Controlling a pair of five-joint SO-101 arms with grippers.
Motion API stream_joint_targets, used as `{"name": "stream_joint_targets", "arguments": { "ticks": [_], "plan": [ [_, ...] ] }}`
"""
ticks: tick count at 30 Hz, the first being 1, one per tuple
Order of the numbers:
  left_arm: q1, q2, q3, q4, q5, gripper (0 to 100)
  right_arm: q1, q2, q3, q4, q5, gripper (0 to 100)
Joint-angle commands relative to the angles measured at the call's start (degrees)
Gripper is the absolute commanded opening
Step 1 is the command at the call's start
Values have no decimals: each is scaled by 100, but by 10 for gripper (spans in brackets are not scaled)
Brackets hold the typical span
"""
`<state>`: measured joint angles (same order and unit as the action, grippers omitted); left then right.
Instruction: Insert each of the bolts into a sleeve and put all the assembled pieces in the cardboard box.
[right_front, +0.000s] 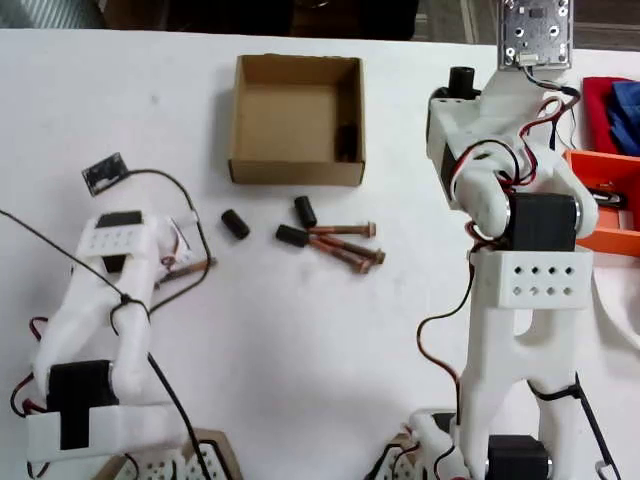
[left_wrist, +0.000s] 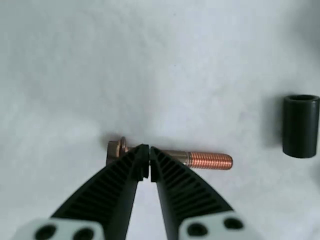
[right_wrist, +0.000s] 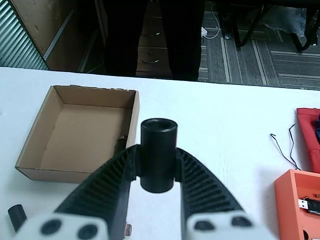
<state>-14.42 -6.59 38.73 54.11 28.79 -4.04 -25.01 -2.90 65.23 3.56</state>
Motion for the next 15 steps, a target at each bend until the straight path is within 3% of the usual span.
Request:
{"name": "stream_joint_targets", "arguments": {
  "ticks": [1,9,12,15],
  "plan": [
    [-53,-123,-690,756,62,39,-13,-22,-35,-145,-9,22],
    [-44,-88,-1525,3200,26,39,-40,-22,-35,-145,-26,22],
    [-53,-79,-1429,3341,9,39,-40,-22,-35,-145,-26,22],
    [-53,-79,-1226,2945,9,39,-40,-22,-35,-145,-26,22]
  ]
}}
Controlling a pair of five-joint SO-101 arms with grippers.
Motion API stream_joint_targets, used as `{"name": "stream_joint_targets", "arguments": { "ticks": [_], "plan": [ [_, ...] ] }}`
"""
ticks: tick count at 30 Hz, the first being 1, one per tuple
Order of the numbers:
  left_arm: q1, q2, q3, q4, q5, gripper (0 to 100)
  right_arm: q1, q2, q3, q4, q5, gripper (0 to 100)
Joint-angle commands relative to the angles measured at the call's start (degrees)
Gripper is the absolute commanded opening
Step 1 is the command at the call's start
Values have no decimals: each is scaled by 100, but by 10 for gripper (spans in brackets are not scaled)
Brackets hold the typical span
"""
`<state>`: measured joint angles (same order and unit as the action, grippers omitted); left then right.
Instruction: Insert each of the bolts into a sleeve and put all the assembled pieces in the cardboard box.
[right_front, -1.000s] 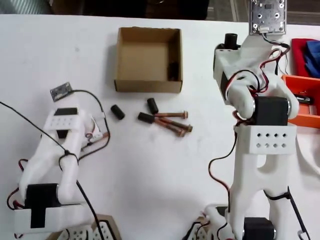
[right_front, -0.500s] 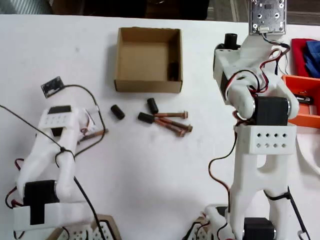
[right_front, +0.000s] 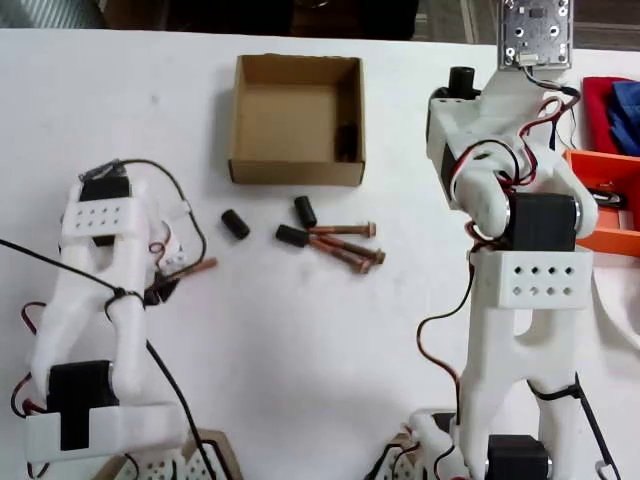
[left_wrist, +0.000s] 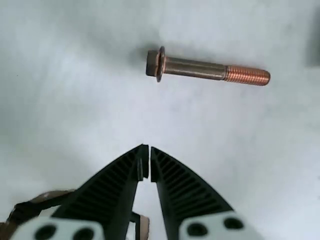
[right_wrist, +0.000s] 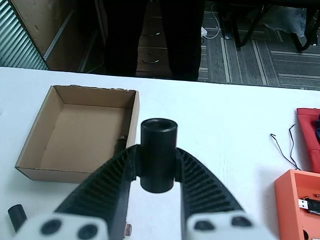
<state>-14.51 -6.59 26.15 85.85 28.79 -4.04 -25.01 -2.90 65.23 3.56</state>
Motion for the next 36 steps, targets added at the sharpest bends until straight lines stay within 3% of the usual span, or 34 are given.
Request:
{"name": "stream_joint_targets", "arguments": {
  "ticks": [1,7,12,22,29,36],
  "plan": [
    [-44,-79,154,-457,9,39,-40,-22,-35,-145,-35,22],
    [-35,-70,963,-1776,18,39,-40,-22,-35,-145,-35,22],
    [-35,-70,1103,-2189,26,39,-22,-22,-35,-145,-35,22],
    [-44,536,963,-2374,44,39,-13,-22,-35,-145,-35,22],
    [-79,1609,75,-2365,53,36,-13,-22,-35,-145,-35,22],
    [-70,1776,-637,-2365,53,35,-13,-22,-35,-145,-18,22]
  ]
}}
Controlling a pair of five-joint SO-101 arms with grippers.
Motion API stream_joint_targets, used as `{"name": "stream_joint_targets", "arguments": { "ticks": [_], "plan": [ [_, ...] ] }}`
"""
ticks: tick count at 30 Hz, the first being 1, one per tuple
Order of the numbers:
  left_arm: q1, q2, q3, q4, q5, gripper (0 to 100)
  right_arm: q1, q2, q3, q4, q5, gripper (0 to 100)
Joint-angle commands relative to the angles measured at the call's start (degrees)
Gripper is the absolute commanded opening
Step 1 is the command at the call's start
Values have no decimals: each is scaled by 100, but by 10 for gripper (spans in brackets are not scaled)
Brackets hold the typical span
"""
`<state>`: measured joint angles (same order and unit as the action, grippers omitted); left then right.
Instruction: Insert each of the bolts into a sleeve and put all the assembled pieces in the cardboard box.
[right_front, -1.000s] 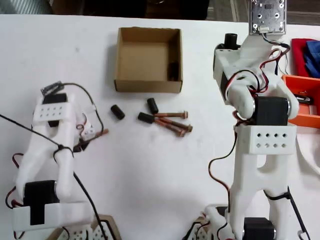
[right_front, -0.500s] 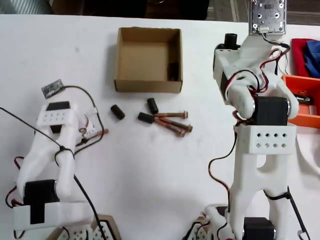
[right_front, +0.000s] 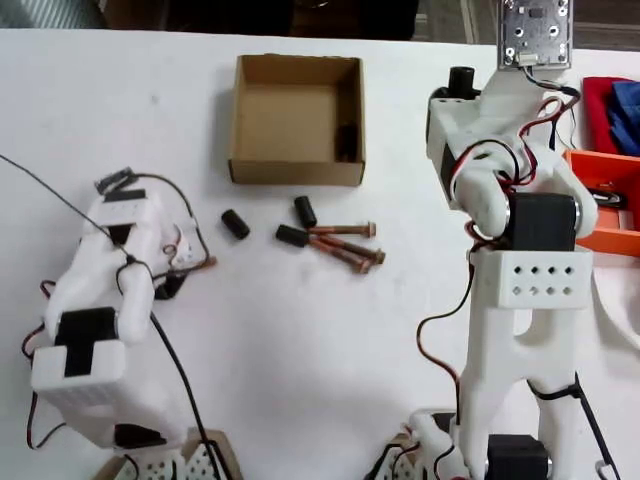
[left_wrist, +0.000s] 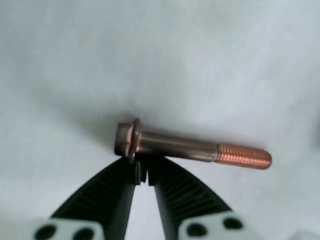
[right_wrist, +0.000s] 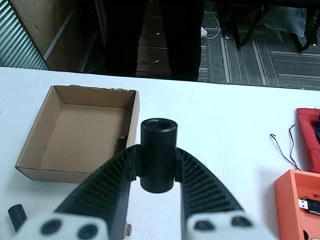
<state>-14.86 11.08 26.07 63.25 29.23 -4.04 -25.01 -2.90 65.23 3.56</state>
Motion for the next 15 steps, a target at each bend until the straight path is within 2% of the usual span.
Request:
{"name": "stream_joint_targets", "arguments": {
  "ticks": [1,15],
  "plan": [
    [-35,9,-716,-105,9,35,-13,-22,-35,-145,-18,22],
    [-9,0,-1411,-105,9,38,-13,-22,-35,-145,-18,22]
  ]
}}
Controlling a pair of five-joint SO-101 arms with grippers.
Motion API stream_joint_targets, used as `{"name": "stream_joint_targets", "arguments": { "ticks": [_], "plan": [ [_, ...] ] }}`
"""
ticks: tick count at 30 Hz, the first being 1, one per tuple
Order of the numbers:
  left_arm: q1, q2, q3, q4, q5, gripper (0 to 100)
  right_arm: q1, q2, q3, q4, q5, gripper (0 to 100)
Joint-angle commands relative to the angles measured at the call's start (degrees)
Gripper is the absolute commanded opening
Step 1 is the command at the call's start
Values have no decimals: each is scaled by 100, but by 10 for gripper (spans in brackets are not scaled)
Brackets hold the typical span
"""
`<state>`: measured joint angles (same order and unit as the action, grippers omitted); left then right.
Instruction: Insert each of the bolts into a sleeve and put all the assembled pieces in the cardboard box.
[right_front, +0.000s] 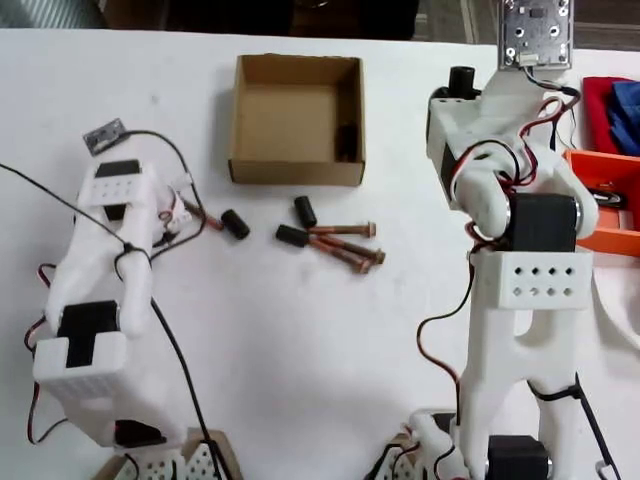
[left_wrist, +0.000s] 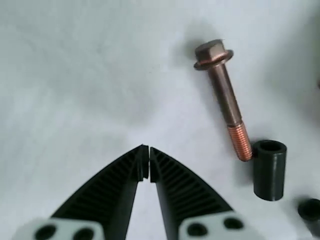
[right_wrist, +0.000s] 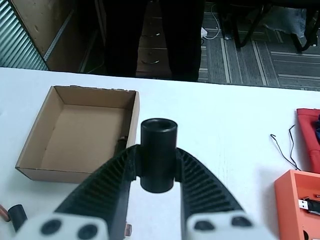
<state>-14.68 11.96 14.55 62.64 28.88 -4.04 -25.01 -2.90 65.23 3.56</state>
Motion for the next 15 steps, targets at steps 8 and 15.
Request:
{"name": "stream_joint_targets", "arguments": {
  "ticks": [8,15],
  "plan": [
    [97,-26,-1182,-70,44,39,-40,-22,-35,-145,-26,22],
    [527,70,-1332,-255,818,54,-40,-22,-35,-145,-26,22]
  ]
}}
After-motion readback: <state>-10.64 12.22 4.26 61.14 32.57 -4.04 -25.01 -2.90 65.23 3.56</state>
